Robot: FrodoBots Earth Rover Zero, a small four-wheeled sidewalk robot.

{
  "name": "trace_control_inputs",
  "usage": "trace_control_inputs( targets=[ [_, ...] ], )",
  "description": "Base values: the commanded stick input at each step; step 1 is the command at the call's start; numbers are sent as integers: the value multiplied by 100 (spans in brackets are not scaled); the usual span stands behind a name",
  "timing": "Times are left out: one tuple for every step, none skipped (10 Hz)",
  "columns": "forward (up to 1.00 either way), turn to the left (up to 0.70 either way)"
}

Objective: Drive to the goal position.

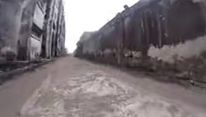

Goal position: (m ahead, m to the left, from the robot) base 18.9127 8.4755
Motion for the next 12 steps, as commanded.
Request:
trace_control_inputs(
  targets=[
    [50, 0],
    [50, 0],
    [50, 0],
    [50, 0],
    [50, 0],
    [50, 0],
    [50, 0],
    [50, 17],
    [50, 44],
    [50, 50],
    [50, 13],
    [50, 0]
  ],
)
